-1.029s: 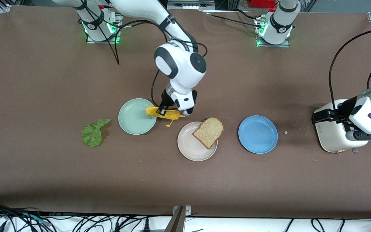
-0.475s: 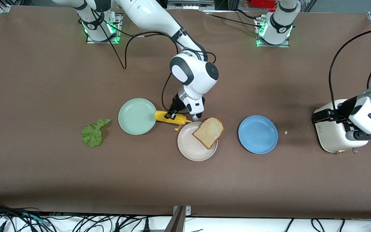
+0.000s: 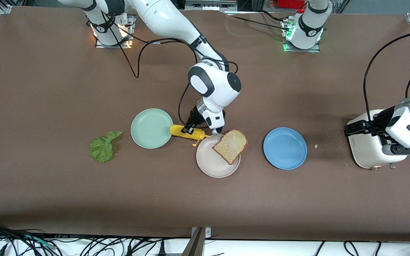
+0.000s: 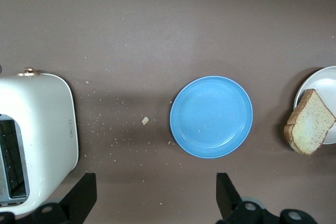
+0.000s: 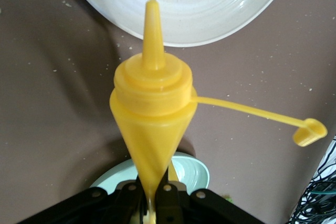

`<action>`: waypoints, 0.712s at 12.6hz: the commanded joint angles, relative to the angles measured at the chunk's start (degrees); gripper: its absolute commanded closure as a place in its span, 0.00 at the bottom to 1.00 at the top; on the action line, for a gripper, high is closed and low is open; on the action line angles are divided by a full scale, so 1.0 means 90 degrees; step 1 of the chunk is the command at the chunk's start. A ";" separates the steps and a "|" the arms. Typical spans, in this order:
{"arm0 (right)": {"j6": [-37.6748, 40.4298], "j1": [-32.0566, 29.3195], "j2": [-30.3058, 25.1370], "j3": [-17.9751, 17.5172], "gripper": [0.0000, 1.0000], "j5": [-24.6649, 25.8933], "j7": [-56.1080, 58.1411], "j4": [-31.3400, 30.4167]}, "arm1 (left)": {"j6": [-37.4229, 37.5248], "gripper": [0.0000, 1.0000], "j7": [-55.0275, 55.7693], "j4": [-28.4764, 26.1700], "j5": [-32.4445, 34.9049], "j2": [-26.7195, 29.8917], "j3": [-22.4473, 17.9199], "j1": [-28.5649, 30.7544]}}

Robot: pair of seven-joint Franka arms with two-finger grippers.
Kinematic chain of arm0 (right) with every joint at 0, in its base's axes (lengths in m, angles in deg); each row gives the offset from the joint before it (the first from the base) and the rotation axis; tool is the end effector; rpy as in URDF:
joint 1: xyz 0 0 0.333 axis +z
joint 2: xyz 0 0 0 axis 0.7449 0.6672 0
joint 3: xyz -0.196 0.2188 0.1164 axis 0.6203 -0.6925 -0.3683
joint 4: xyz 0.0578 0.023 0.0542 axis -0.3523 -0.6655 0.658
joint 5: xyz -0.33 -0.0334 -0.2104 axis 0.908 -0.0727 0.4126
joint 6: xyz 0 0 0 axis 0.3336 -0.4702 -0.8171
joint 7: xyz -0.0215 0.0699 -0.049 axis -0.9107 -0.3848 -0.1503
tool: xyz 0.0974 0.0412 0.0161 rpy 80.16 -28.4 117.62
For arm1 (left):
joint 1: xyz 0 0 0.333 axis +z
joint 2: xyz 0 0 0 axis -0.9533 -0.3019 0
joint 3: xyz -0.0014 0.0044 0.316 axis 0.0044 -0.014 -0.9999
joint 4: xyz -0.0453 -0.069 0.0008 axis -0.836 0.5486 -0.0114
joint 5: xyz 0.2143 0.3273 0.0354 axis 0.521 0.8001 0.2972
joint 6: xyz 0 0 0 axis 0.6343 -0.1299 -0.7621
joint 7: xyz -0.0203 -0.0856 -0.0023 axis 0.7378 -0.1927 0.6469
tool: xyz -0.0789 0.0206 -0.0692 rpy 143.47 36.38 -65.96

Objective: Make sandwich in beige plate with both arms
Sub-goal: 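Move the bottle back beside the lettuce while the left gripper returns to the toaster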

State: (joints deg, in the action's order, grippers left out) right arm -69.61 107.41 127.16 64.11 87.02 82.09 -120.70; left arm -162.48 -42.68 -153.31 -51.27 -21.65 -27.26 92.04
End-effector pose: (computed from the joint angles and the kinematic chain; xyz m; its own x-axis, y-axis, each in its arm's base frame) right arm 0.5345 0.5306 0.2322 0.3777 0.8200 -0.4301 0.8933 -0.2004 0.4024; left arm 0.6578 -0.0014 0.5032 0.9968 0.0534 -0.0599 0.0590 -0.9937 0.0956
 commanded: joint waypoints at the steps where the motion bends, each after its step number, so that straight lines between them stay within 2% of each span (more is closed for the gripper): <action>1: 0.0097 -0.0361 -0.0259 -0.0260 1.00 0.0110 0.0107 0.0177 | 0.0107 0.00 -0.0114 0.0030 0.0167 0.0046 0.0044 0.0047; 2: 0.0097 -0.0750 -0.0619 -0.0717 1.00 0.0129 0.0214 -0.0017 | 0.0146 0.00 -0.0191 0.0040 0.0176 0.0046 0.0035 0.0154; 4: -0.0019 -0.1396 -0.1409 -0.1237 1.00 0.0023 0.0274 -0.0611 | 0.0234 0.01 -0.0542 0.0059 0.0186 0.0085 0.0035 0.0388; 6: -0.0020 -0.2293 -0.1812 -0.2007 1.00 -0.0366 0.0264 -0.0800 | 0.0254 0.01 -0.0651 0.0059 0.0196 0.0105 0.0034 0.0671; 7: -0.0039 -0.2452 -0.1949 -0.2069 1.00 -0.0523 0.0274 -0.0945 | 0.0264 0.01 -0.0670 0.0059 0.0244 0.0105 0.0035 0.0788; 9: -0.0233 -0.2862 -0.2446 -0.2128 1.00 -0.1001 0.0575 -0.1481 | 0.0264 0.01 -0.0894 0.0059 0.0973 0.0095 0.0035 0.0868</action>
State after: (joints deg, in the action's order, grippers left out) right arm -69.62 84.14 110.61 46.68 81.09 85.27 -126.74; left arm -161.34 -48.74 -153.04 -47.87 -21.48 -27.51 99.36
